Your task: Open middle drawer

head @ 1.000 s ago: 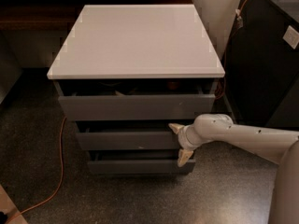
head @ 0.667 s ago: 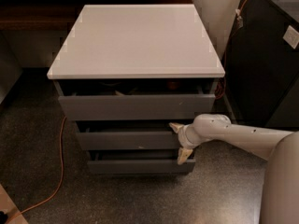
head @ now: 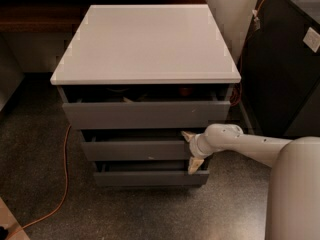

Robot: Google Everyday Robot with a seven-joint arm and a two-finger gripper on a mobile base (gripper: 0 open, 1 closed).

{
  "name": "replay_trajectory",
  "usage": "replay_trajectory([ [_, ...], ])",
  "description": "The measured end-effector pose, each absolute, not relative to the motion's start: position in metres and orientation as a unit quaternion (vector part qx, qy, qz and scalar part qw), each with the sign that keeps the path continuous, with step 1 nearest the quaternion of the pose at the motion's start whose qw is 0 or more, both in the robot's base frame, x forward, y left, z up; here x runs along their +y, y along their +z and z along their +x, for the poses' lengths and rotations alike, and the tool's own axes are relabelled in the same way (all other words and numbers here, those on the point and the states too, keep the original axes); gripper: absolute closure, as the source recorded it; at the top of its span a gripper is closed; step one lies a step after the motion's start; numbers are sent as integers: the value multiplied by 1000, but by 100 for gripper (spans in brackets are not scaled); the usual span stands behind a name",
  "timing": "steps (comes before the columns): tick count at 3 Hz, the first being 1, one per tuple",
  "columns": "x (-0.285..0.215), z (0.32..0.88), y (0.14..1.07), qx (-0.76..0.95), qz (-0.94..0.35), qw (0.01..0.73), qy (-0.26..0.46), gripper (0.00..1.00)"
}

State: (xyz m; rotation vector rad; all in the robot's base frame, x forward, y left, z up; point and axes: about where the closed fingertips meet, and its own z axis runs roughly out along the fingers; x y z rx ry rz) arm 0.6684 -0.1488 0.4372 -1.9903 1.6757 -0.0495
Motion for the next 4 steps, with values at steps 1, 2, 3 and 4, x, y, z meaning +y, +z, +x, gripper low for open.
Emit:
replay_trajectory([
  [1, -146, 679, 428, 626, -732, 266, -23, 0],
  [2, -147, 686, 419, 633, -730, 256, -26, 12],
  [3, -151, 687, 417, 645, -723, 246, -19, 43],
  [4, -150, 677, 420, 652, -718, 244, -14, 67],
])
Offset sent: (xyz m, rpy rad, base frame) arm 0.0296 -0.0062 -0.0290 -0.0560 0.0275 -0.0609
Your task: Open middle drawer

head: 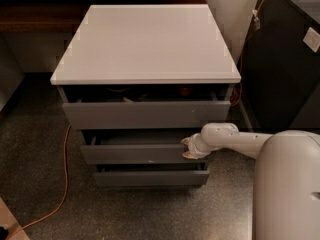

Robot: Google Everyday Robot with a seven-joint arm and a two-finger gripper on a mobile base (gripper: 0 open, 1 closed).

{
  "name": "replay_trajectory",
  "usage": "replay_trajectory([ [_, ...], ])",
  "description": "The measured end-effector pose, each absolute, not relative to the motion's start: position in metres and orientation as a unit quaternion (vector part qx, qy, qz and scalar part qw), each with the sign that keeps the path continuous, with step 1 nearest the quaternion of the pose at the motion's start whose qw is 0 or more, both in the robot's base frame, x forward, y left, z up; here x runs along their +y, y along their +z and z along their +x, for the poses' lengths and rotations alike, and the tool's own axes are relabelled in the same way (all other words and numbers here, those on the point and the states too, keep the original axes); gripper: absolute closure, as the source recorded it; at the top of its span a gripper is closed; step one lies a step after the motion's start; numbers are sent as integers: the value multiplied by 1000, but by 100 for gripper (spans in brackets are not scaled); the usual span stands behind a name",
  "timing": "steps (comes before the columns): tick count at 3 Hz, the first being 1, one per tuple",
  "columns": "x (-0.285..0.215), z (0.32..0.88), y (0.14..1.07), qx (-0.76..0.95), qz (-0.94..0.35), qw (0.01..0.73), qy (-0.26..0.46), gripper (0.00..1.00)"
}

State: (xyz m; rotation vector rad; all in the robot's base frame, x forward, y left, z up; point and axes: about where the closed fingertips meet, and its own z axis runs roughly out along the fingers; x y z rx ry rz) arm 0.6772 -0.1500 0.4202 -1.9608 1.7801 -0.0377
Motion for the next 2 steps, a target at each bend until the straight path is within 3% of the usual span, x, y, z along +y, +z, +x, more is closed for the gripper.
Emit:
replay_trajectory([
  [1, -147, 663, 427, 660, -710, 243, -23, 91],
  [2, -135, 625, 426, 666, -709, 230, -19, 100],
])
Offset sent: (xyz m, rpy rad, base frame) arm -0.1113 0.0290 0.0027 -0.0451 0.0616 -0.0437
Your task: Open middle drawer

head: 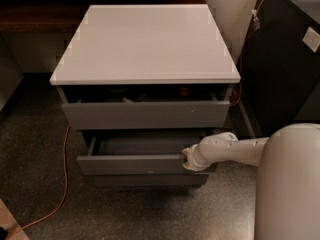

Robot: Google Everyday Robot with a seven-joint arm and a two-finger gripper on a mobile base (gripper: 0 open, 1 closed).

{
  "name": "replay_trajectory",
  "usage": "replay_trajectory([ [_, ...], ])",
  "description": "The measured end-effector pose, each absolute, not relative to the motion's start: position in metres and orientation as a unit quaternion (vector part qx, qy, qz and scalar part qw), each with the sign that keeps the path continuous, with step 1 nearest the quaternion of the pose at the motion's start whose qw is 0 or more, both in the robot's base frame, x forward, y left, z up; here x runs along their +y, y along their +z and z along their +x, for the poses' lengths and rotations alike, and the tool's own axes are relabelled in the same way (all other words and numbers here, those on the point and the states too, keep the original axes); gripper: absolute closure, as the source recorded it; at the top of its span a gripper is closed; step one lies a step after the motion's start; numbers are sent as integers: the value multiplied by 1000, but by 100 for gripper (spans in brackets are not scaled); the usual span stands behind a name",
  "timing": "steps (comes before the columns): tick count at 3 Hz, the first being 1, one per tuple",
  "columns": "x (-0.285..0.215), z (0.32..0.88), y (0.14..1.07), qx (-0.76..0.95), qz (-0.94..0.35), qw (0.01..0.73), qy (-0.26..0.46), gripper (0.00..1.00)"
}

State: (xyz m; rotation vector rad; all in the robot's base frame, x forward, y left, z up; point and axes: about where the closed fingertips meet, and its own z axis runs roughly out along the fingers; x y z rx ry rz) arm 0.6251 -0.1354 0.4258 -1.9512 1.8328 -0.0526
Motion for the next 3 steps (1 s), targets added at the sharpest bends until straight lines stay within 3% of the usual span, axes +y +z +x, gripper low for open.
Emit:
replay_trajectory([
  [1, -128, 595, 424, 669, -710, 219, -10, 100],
  [3, -128, 595, 424, 669, -710, 219, -10, 100],
])
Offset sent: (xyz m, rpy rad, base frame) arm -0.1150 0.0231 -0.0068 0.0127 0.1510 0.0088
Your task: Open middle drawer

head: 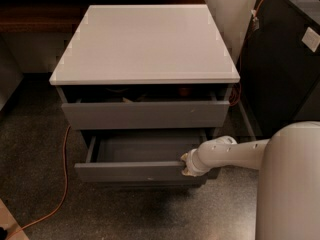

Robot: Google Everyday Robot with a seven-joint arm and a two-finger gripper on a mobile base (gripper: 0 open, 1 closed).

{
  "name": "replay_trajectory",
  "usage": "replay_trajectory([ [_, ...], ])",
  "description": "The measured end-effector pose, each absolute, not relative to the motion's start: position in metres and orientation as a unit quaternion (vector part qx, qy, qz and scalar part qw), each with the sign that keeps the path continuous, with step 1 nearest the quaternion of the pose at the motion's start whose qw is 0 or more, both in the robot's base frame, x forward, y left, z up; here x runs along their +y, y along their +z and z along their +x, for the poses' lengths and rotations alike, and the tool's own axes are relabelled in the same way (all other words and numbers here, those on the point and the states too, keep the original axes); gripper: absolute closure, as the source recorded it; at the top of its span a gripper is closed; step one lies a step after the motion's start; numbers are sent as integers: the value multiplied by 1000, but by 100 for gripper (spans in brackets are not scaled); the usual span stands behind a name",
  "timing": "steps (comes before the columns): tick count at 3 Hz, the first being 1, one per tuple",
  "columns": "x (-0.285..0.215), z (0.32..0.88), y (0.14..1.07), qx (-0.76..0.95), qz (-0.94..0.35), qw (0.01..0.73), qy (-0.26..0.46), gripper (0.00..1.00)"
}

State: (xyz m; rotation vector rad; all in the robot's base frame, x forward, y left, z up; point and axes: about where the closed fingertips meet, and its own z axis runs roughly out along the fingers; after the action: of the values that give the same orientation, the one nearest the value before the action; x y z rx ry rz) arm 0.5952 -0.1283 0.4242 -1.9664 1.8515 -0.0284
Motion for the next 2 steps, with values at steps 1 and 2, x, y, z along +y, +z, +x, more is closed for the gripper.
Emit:
replay_trajectory([
  [1, -128, 595, 424, 669, -710, 219, -10, 100],
  [2, -128, 595, 424, 669, -710, 219, -10, 100],
])
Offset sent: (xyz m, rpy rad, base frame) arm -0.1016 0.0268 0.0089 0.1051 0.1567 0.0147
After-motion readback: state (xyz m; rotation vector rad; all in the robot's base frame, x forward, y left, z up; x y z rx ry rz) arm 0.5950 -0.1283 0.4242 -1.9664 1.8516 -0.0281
